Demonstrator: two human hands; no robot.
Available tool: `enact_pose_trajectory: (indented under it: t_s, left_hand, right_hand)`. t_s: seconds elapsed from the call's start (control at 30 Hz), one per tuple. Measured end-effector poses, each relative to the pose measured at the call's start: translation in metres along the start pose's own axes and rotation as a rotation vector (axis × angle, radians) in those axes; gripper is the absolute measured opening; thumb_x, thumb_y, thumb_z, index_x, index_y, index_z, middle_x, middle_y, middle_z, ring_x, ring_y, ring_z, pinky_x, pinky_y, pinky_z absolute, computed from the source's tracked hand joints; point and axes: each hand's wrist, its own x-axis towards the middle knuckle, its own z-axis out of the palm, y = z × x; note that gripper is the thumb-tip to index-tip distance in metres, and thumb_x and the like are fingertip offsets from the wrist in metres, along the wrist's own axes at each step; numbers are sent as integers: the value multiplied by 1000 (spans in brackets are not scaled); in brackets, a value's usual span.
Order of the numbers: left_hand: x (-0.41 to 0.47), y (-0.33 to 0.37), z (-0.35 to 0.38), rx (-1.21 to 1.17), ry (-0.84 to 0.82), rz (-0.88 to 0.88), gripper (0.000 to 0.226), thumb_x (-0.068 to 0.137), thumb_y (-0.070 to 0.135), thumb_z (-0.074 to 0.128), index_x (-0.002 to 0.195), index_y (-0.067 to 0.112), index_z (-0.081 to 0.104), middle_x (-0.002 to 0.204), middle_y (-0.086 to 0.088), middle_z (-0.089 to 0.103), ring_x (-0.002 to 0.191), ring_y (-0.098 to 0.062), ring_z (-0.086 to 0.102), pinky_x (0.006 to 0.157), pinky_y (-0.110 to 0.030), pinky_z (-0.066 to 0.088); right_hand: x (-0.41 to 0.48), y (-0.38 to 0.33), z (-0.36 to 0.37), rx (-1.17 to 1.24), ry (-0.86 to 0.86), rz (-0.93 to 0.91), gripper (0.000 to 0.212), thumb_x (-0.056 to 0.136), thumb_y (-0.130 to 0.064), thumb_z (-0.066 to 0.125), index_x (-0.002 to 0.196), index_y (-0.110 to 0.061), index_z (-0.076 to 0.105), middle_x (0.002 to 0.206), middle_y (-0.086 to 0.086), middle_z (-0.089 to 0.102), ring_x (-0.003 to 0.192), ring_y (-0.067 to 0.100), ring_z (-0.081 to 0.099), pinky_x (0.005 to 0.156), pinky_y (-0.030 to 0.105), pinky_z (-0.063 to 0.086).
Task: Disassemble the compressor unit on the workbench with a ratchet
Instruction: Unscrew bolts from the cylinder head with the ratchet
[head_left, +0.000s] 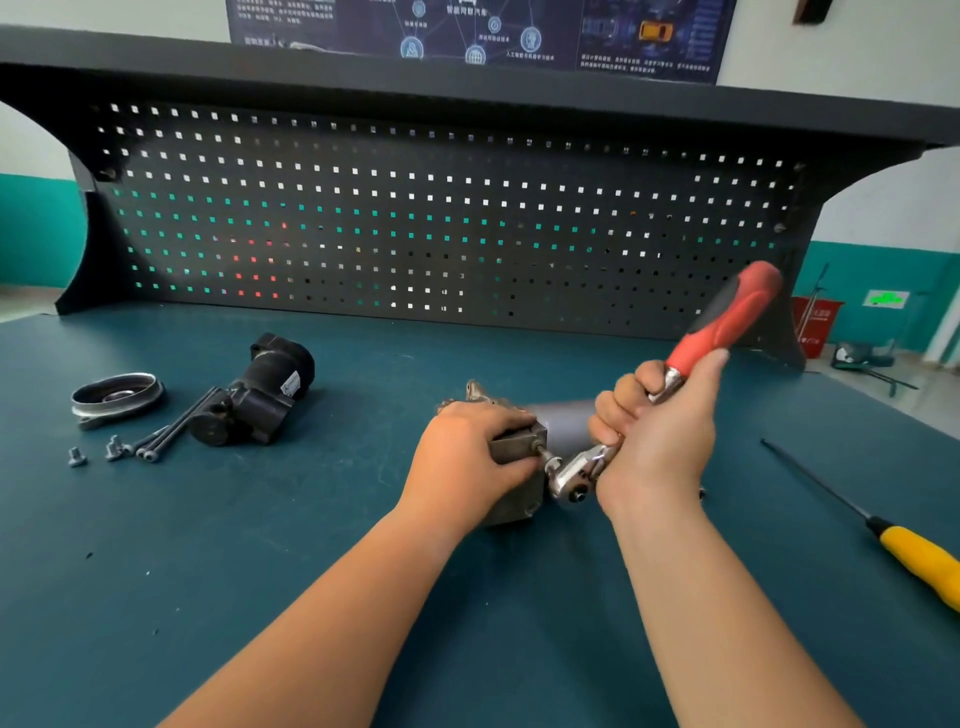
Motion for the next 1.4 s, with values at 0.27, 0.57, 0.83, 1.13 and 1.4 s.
enact_pose_trajectory:
  t_s: [0.27,0.57,0.83,1.13,1.4]
  left_hand:
    - [0,0,-1,-31,-1,23,41,67,25,83,106,19,73,104,2,70,101,-13,56,80,-7,29]
    - [2,-1,-3,-61,16,15,41,66,23,84,104,19,73,103,3,71,100,-9,56,80,2,27]
    - [3,0,-2,-46,-5,-10,39,69,22,80,107,20,72,107,1,69,106,-16,55,85,-9,30]
    - [1,1,-3,-96,12,60,39,57,12,86,57,39,57,68,32,61,70,14,56,61,2,33]
    - [-5,15,-17,87,152,177,39,68,30,50,98,18,72,104,6,66,105,-19,55,98,-43,36]
  right_hand:
    - [1,-8,16,-463,-547,-12,51,84,-59,29,57,-16,28,41,-12,22,32,3,17,35,10,16]
    - [10,-9,3,-245,-490,53,56,85,-66,34,47,-24,36,41,-12,22,32,4,16,34,12,14]
    - [12,7,-24,255,185,186,50,95,-53,32,56,-21,26,41,-9,20,31,8,18,32,13,15]
    - [-2,-9,29,-797,-986,92,50,92,-50,42,59,-13,34,41,-14,29,35,1,21,36,12,19]
    - [5,-14,3,-208,-837,193,58,52,-75,71,50,-23,45,41,-11,24,33,4,16,35,11,18]
